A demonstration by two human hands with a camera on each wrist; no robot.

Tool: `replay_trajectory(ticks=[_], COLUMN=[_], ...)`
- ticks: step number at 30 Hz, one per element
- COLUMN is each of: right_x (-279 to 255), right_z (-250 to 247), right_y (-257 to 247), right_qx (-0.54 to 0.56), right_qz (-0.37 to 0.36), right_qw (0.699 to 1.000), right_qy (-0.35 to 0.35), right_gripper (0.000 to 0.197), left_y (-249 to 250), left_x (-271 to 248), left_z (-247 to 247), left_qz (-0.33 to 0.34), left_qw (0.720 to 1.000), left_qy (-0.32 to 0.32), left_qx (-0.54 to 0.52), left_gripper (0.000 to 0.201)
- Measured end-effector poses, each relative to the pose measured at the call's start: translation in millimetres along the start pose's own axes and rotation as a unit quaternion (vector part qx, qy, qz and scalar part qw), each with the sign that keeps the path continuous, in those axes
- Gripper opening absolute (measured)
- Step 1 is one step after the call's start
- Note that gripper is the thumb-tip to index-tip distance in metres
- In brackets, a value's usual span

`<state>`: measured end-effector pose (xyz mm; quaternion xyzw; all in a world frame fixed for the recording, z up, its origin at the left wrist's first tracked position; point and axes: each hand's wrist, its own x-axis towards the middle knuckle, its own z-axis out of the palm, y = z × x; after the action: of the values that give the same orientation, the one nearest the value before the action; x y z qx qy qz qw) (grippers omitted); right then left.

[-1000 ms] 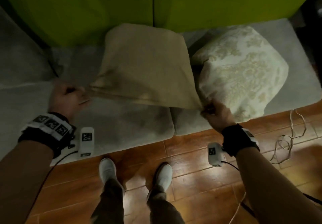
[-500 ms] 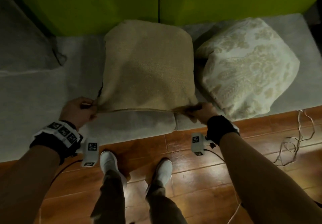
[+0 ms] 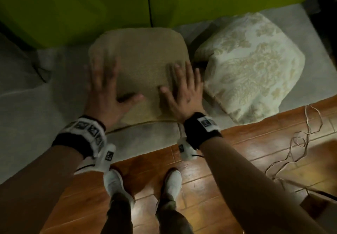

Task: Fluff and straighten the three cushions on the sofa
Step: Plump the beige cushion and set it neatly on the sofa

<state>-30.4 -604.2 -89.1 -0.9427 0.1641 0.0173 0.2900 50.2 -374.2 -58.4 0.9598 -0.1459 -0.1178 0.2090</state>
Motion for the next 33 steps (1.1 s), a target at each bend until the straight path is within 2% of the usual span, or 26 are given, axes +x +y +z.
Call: replay_trajectory(ticks=[3, 8, 12, 15, 16, 17, 19, 20, 22, 24, 29, 31, 33], right_x=[8.4, -9.8, -13.2, -17.3, -20.4, -24.6, -30.9, -31.1, -25.5, -15.0, -8.6, -15.1, -30.6], right_z=[47.7, 104.5, 110.8, 88.6, 77.2, 65.2, 47.9, 46.2, 59.8, 83.6, 114.6, 114.2, 109.1], right_y=[7.9, 52.3, 68.9, 64.5, 57.0, 45.4, 13.1, -3.2, -20.5, -12.0, 38.2, 52.4, 63.9], right_qx=[-0.011, -0.057, -0.042, -0.01, -0.004, -0.011, -0.021, -0.015, -0.038, -0.088, -0.134, -0.138, -0.109], right_qz=[0.061, 0.065, 0.095, 0.141, 0.151, 0.147, 0.095, 0.058, 0.001, 0.013, -0.006, 0.034, 0.11], right_qw=[0.998, 0.992, 0.988, 0.979, 0.979, 0.984, 0.995, 0.996, 0.999, 0.996, 0.991, 0.989, 0.984], right_qy=[-0.03, -0.087, -0.115, -0.145, -0.136, -0.097, 0.032, 0.068, 0.034, -0.021, -0.018, -0.039, -0.091], right_gripper=[0.079, 0.082, 0.082, 0.08, 0.078, 0.076, 0.073, 0.071, 0.065, 0.066, 0.076, 0.08, 0.081], left_y=[-6.7, -48.9, -44.5, -36.6, -33.8, -30.5, -23.8, -21.2, -21.5, -30.7, -38.8, -33.1, -28.3], left_x=[22.7, 12.6, 25.8, 31.0, 32.8, 34.9, 36.4, 35.5, 31.8, 31.0, 37.0, 36.1, 32.8], left_z=[43.0, 95.8, 111.3, 110.9, 109.0, 107.3, 105.6, 105.2, 102.5, 99.8, 103.2, 104.2, 99.7], left_qz=[0.017, 0.018, 0.013, -0.002, -0.01, -0.016, -0.031, -0.032, -0.026, -0.015, 0.014, 0.015, 0.007], left_qw=[0.991, 0.979, 0.978, 0.972, 0.972, 0.972, 0.97, 0.971, 0.972, 0.967, 0.961, 0.959, 0.957], left_qy=[-0.067, -0.133, -0.152, -0.185, -0.193, -0.197, -0.207, -0.207, -0.207, -0.225, -0.237, -0.243, -0.253], left_qx=[0.114, 0.151, 0.14, 0.145, 0.137, 0.128, 0.122, 0.117, 0.106, 0.116, 0.144, 0.146, 0.146], left_gripper=[0.113, 0.117, 0.118, 0.119, 0.119, 0.119, 0.118, 0.117, 0.116, 0.115, 0.114, 0.115, 0.117])
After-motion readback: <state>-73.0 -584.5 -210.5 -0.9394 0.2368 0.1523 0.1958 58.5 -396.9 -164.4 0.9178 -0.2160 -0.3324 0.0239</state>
